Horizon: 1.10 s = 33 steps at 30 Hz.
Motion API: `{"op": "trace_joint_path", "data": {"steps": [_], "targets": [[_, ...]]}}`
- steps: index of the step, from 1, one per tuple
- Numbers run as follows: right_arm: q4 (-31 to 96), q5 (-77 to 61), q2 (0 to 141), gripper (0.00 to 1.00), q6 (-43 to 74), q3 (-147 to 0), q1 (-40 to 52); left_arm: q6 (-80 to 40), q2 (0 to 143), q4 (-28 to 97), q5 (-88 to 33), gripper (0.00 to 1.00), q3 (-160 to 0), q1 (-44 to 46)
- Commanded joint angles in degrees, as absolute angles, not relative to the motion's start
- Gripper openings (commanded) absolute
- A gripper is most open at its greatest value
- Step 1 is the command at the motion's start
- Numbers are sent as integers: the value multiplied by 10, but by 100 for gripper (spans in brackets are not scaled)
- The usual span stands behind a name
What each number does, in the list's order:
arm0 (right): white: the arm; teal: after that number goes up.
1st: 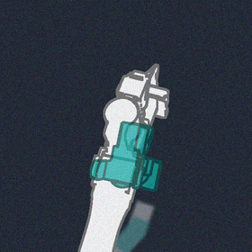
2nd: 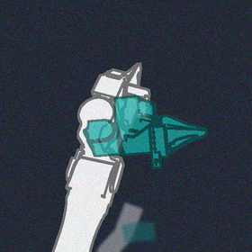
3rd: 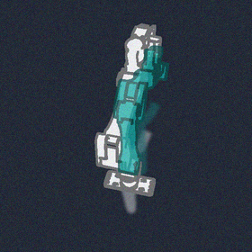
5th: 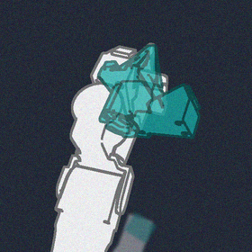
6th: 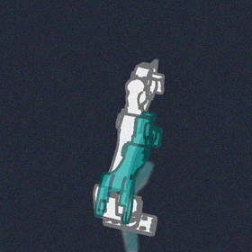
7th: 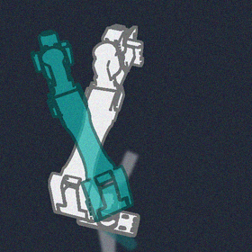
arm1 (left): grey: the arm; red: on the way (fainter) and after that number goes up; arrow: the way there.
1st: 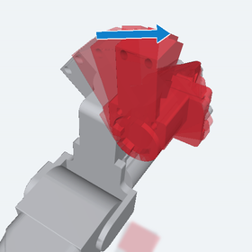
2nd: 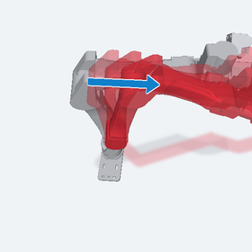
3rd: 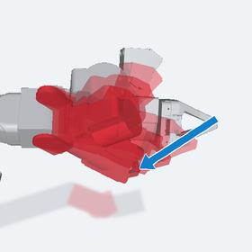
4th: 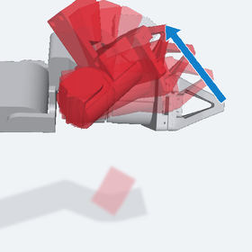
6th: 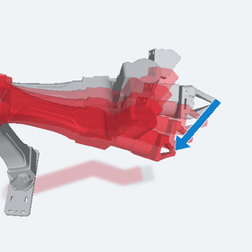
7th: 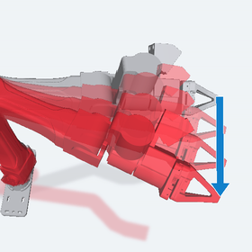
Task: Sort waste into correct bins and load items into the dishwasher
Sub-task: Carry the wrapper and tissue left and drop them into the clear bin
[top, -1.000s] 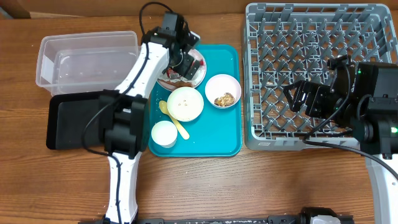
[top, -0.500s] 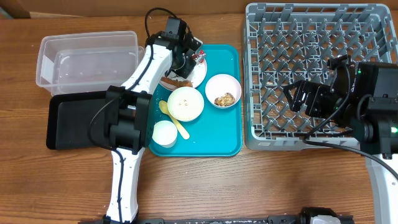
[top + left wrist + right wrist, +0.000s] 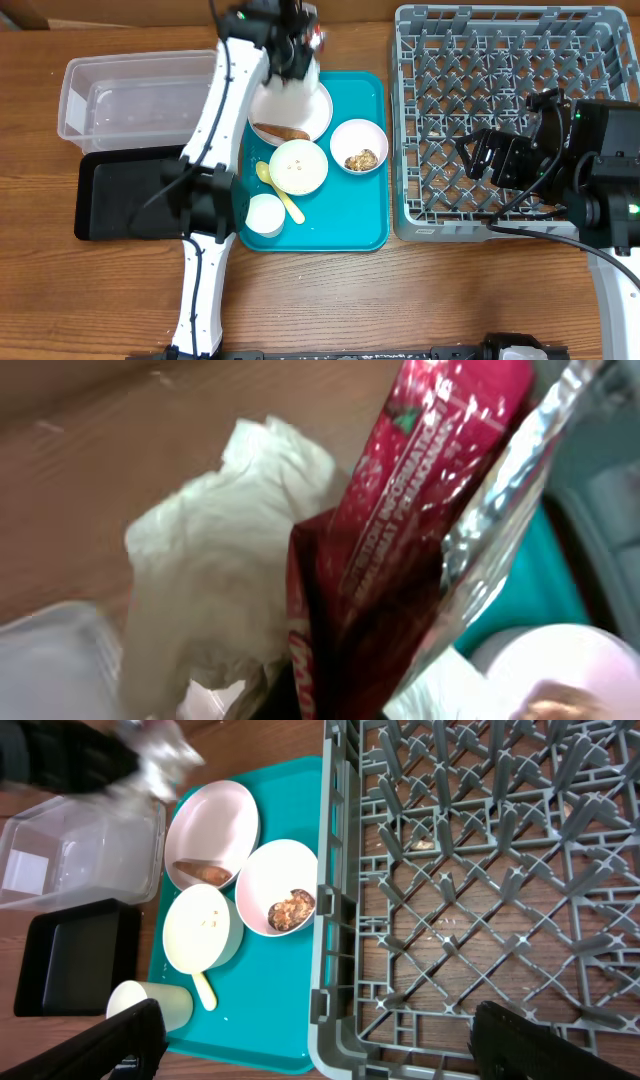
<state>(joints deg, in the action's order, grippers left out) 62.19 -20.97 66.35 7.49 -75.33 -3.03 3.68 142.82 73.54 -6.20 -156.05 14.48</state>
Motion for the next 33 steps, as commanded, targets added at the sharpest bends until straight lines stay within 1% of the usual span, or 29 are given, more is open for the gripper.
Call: {"op": "trace_joint_path", "data": {"steps": [1, 3, 7, 14, 15, 16, 17, 18, 19, 20, 21, 25, 29, 33], "targets": [[619, -211, 663, 100, 72, -769, -34, -32, 1414, 789, -23, 4, -1658, 112], [619, -211, 663, 100, 72, -769, -34, -57, 1414, 832, 9, 4, -1695, 80], [619, -211, 663, 100, 73, -769, -34, -121, 1416, 893, 50, 4, -1681, 8], [619, -211, 663, 100, 73, -769, -34, -157, 1421, 887, 52, 4, -1607, -66], [619, -211, 663, 100, 75, -769, -34, -157, 1421, 881, 55, 6, -1595, -70], [619, -211, 663, 100, 74, -769, -34, -157, 1421, 873, 60, 12, -1581, -76], [619, -211, 663, 100, 75, -769, -34, -157, 1421, 865, 63, 21, -1569, -79], [619, -211, 663, 100, 74, -769, -34, -157, 1421, 853, 64, 33, -1550, -82], [620, -211, 663, 100, 75, -769, -34, -157, 1421, 845, 64, 47, -1536, -84], [621, -211, 663, 100, 74, -769, -34, -157, 1421, 834, 64, 92, -1520, -86], [622, -211, 663, 100, 74, -769, -34, -157, 1421, 821, 64, 100, -1504, -87], [623, -211, 663, 100, 74, -769, -34, -156, 1419, 800, 62, 100, -1494, -88], [623, -211, 663, 100, 74, -769, -34, -152, 1407, 806, 56, 100, -1528, -83], [623, -211, 663, 100, 74, -769, -34, -95, 1376, 823, -30, 100, -1590, -70]]}}
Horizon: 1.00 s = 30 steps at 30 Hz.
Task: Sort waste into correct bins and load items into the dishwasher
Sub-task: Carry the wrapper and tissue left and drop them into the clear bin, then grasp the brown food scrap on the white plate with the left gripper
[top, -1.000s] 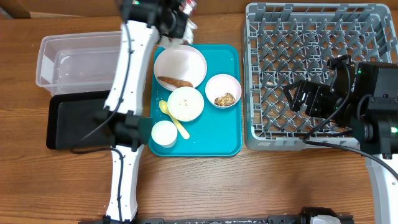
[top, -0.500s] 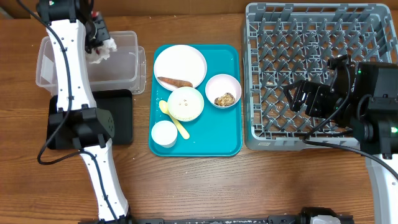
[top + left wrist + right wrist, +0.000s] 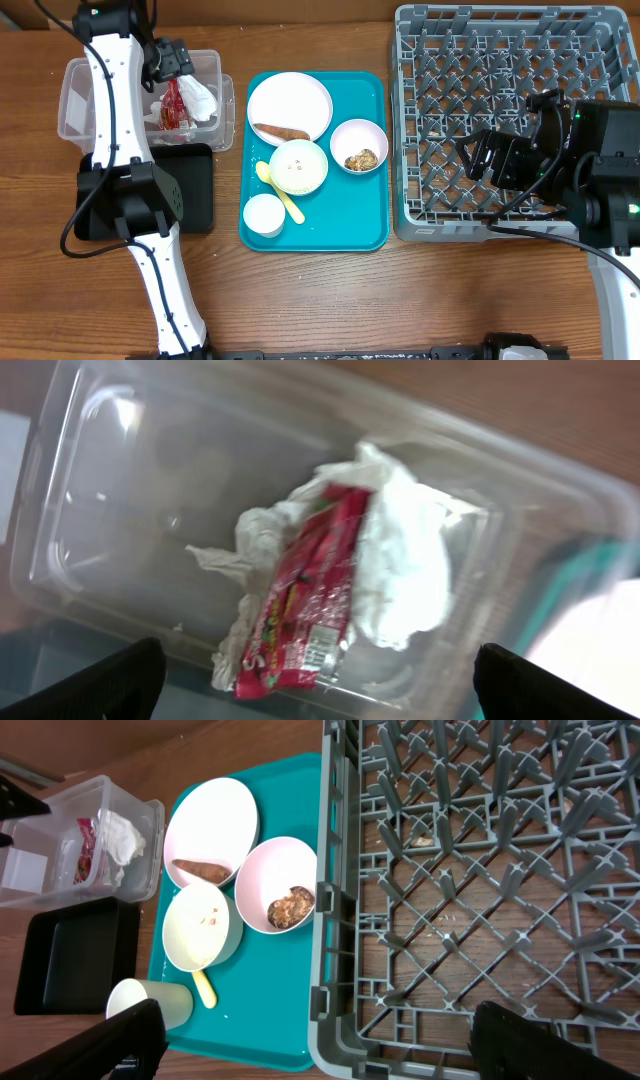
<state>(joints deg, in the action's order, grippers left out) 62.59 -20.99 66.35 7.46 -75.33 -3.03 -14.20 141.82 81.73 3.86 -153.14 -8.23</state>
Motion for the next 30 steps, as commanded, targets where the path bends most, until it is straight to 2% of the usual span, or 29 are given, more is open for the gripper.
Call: {"op": "trace_joint_path", "data": {"steps": [1, 4, 11, 17, 20, 24, 27, 30], "targets": [[623, -211, 663, 100, 74, -769, -34, -78, 1366, 829, -58, 100, -1606, -64], [623, -211, 663, 100, 74, -769, -34, -44, 1337, 852, -99, 100, -1634, -42], [634, -211, 663, 100, 74, -769, -34, 18, 1301, 968, -100, 100, -1634, 41], [634, -211, 663, 100, 74, -769, -34, 161, 1316, 957, -103, 100, -1571, 103], [634, -211, 663, 100, 74, -769, -34, 189, 1342, 915, -103, 100, -1529, 124], [637, -211, 663, 100, 74, -769, -34, 180, 1372, 879, -103, 99, -1497, 131], [638, -211, 663, 100, 74, -769, -34, 172, 1403, 874, -100, 95, -1496, 131], [638, -211, 663, 100, 74, -769, -34, 100, 1435, 874, -90, 91, -1496, 128]]}}
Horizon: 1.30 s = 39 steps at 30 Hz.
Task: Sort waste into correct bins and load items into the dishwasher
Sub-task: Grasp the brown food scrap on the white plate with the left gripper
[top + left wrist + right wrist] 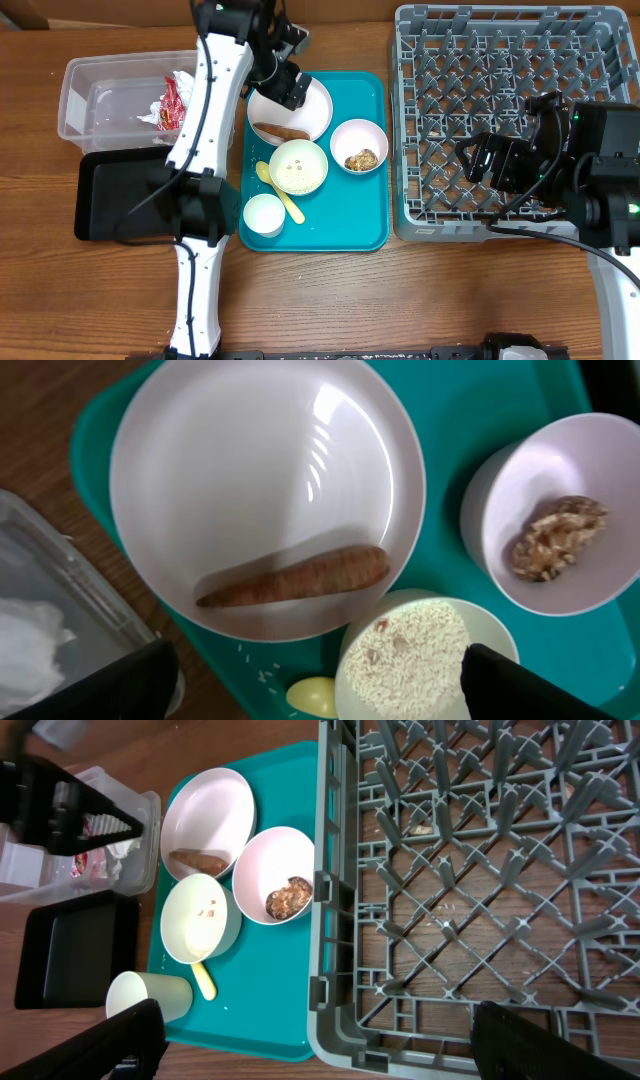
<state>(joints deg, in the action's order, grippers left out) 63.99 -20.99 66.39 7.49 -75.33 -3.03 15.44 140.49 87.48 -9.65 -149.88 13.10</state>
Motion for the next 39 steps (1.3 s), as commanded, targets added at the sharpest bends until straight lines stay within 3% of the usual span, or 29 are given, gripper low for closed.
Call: {"op": "trace_joint_path", "data": {"steps": [1, 7, 11, 39], "targets": [[638, -211, 663, 100, 74, -769, -34, 59, 1444, 875, -85, 88, -1495, 126], [638, -211, 665, 100, 74, -769, -34, -155, 1510, 879, -86, 84, -1495, 126], [644, -211, 672, 100, 74, -769, -34, -209, 1535, 884, -86, 83, -1495, 128], [651, -211, 704, 100, 74, -769, -34, -237, 1544, 809, -26, 71, -1458, 163]]}}
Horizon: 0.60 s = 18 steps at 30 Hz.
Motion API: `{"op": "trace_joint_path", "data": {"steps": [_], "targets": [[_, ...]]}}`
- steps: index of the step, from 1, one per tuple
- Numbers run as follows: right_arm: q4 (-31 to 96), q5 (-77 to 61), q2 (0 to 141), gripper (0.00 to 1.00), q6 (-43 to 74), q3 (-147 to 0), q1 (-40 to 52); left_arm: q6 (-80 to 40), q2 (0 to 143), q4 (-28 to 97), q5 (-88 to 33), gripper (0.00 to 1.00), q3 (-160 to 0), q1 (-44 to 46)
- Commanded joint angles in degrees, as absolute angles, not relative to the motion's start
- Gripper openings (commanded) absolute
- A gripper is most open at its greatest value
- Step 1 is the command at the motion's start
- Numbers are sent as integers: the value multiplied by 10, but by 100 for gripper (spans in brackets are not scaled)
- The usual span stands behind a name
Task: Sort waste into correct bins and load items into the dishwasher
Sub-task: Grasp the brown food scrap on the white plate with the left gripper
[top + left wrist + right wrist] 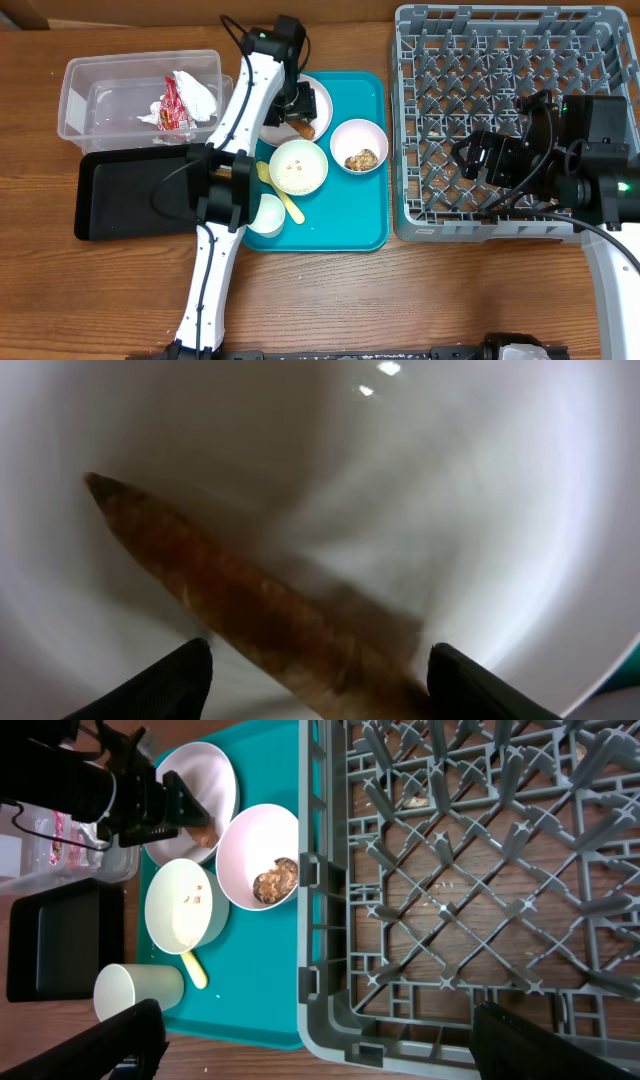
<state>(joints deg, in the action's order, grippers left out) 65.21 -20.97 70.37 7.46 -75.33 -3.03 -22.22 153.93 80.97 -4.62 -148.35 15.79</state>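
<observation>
A brown carrot-like piece of food (270,610) lies on the white plate (318,92) at the back of the teal tray (350,215). My left gripper (320,685) is low over the plate and open, one finger on each side of the food. From overhead the left gripper (297,108) hides most of the plate. A red wrapper (172,103) and a white tissue (197,95) lie in the clear bin (80,95). My right gripper (482,157) hangs open and empty over the grey dish rack (500,60).
The tray also carries a pink bowl (340,132) with food scraps, a pale green bowl (298,166) with rice grains, a yellow spoon (288,205) and a white cup (265,213). A black bin (130,200) sits in front of the clear bin.
My left gripper was above the plate with the whole plate in its view. It is now down close to the brown food, open around it. The right arm shifted slightly.
My left gripper first held the red wrapper and tissue near the back of the tray. Then both lay in the clear bin with the gripper open above them. Then the gripper hung over the plate, and now it sits low around the brown food.
</observation>
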Motion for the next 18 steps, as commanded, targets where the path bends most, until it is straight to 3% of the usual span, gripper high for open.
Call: {"op": "trace_joint_path", "data": {"steps": [1, 3, 4, 6, 8, 12, 18], "targets": [[651, -211, 704, 100, 74, -769, -34, -247, 1544, 806, -26, 71, -1442, 163], [650, -211, 704, 100, 74, -769, -34, -254, 1544, 789, -26, 71, -1413, 163], [649, -211, 704, 100, 74, -769, -34, -254, 1544, 781, -26, 65, -1405, 163], [649, -211, 704, 100, 74, -769, -34, -254, 1544, 767, -26, 41, -1391, 163], [649, -211, 704, 100, 74, -769, -34, -254, 1544, 761, -26, 29, -1389, 163], [649, -211, 704, 100, 74, -769, -34, -253, 1544, 749, -30, 17, -1396, 163], [649, -211, 704, 100, 74, -769, -34, -219, 1544, 776, -41, 15, -1473, 159]]}}
